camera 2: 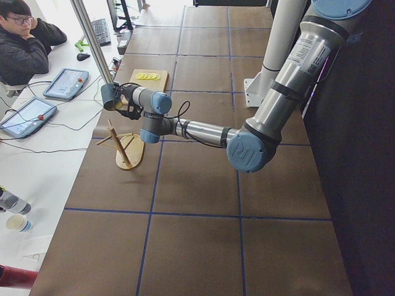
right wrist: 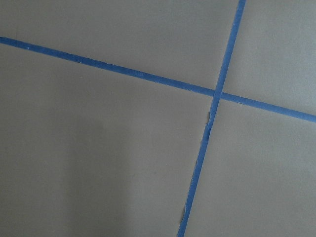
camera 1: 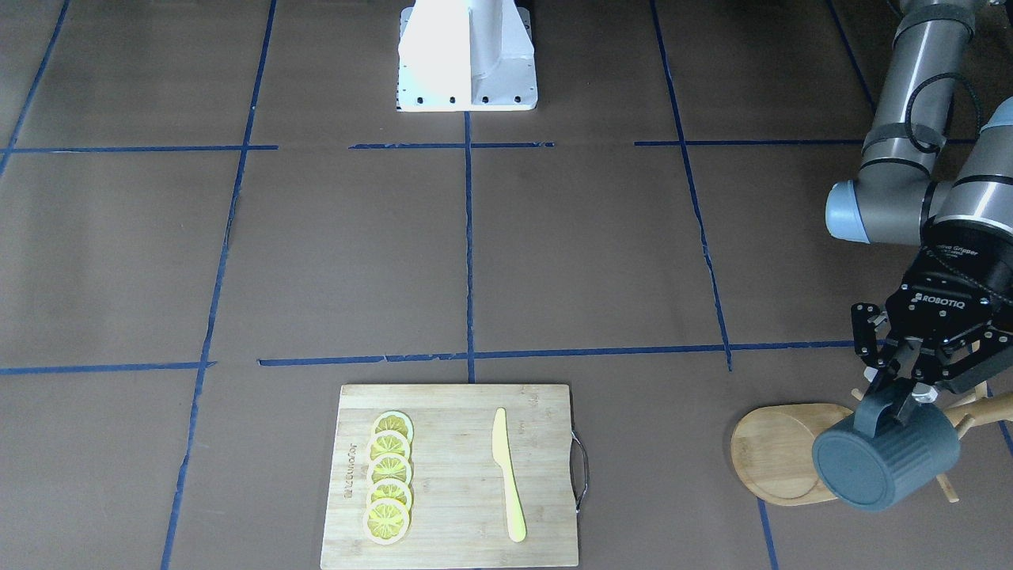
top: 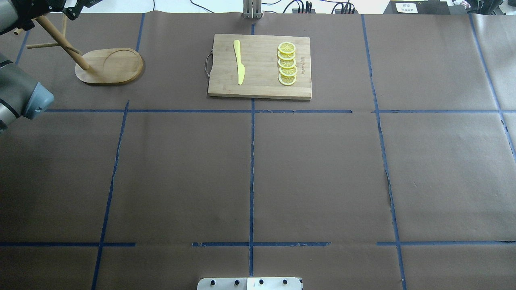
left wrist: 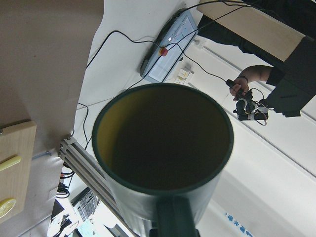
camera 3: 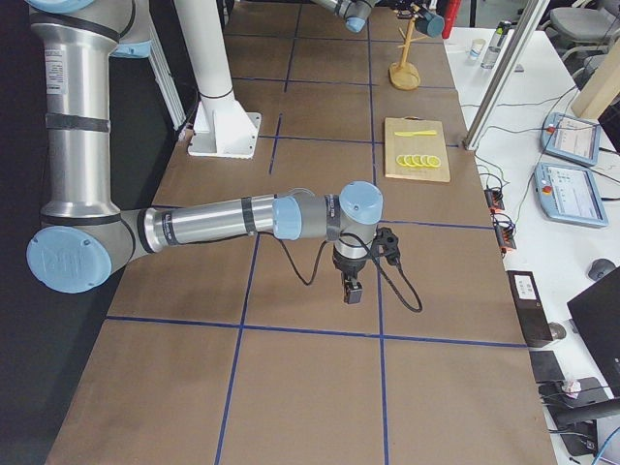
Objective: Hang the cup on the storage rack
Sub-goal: 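Hook the mug handle onto a rack arm with the left gripper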
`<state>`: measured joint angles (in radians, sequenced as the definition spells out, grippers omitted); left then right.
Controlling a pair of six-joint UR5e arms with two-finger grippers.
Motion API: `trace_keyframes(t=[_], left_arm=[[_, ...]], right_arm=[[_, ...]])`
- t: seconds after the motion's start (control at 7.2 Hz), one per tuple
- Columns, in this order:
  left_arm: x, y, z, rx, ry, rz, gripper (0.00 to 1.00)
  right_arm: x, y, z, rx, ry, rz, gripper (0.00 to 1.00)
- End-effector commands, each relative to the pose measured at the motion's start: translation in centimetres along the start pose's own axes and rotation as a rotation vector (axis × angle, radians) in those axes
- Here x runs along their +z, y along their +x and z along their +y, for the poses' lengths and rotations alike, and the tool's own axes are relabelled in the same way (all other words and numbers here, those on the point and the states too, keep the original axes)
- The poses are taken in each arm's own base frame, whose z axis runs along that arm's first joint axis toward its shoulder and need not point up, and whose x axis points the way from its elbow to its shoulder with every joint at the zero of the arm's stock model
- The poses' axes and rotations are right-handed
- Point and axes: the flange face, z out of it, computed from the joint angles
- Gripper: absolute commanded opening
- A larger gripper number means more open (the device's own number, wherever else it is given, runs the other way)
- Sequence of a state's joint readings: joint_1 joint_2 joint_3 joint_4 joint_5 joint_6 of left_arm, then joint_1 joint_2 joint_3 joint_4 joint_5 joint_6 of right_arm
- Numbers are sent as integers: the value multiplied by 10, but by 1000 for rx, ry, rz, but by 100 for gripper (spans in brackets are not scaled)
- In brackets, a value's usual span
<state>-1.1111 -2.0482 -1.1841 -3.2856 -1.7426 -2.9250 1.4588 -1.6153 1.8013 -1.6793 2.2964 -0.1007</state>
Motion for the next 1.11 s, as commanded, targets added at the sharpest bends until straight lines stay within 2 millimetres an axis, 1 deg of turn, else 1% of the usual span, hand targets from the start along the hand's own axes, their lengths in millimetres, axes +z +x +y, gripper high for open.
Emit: trace_keyframes(t=[0.0, 0.42, 0.97], left_arm=[[-10, -2, -23, 7, -32, 14, 0], [-25, -14, -60, 12, -60, 19, 0], [-30, -16, -70, 11, -60, 20, 0]], right_arm=[[0, 0, 0, -1, 1, 0, 100], [0, 0, 0, 0, -1, 0, 100], [-1, -1, 0, -3, 3, 0, 100]])
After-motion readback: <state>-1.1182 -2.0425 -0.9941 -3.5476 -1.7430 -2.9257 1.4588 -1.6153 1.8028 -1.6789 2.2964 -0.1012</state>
